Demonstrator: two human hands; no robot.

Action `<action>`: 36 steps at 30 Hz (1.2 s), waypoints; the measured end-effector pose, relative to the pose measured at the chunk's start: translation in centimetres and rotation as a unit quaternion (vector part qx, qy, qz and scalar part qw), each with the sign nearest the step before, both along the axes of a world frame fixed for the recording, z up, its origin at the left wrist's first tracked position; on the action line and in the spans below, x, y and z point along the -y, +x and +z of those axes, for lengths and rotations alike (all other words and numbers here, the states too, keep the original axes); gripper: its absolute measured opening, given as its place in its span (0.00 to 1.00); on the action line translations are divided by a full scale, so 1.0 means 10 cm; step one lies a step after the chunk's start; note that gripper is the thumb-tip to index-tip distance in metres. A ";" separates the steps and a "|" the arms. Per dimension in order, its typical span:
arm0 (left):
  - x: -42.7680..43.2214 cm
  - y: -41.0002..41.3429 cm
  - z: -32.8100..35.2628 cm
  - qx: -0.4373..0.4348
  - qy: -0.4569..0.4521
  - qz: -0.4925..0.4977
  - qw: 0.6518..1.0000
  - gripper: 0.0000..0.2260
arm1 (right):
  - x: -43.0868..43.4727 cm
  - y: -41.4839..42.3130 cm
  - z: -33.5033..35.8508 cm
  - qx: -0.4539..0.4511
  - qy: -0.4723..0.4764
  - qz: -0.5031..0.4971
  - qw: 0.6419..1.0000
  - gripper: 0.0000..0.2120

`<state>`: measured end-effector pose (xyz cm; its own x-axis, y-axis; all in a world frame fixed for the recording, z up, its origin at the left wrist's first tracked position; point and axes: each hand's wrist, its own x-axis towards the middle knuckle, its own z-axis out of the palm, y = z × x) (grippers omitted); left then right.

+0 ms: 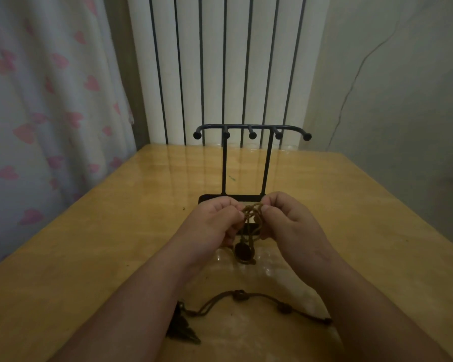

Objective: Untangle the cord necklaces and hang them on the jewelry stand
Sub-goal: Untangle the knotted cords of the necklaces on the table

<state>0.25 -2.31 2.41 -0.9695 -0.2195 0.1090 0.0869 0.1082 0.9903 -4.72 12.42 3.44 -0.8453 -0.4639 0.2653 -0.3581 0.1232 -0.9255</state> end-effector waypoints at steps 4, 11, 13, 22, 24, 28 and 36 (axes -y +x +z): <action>0.04 0.01 0.01 0.005 0.038 -0.014 0.999 0.06 | 0.00 0.00 -0.01 -0.017 0.015 -0.001 1.000 0.07; 0.05 0.03 -0.01 -0.019 -0.031 0.010 0.999 0.07 | 0.00 -0.01 -0.01 -0.029 0.014 -0.011 0.999 0.06; 0.03 0.01 0.00 -0.019 0.006 0.029 0.999 0.06 | 0.01 -0.03 -0.03 0.035 -0.032 -0.016 0.999 0.08; 0.01 0.00 0.02 -0.013 0.078 0.043 0.996 0.08 | 0.04 -0.06 0.03 0.247 -0.251 0.029 0.935 0.09; 0.01 0.00 0.02 -0.011 0.063 0.032 0.997 0.07 | 0.04 -0.04 0.03 0.230 -0.217 0.028 0.948 0.08; 0.03 -0.01 -0.02 -0.007 0.022 0.027 0.999 0.10 | 0.02 -0.05 0.02 0.206 -0.195 0.032 0.958 0.08; 0.04 -0.04 -0.05 0.003 0.013 0.050 0.999 0.07 | 0.03 -0.05 0.02 0.192 -0.170 0.040 0.966 0.09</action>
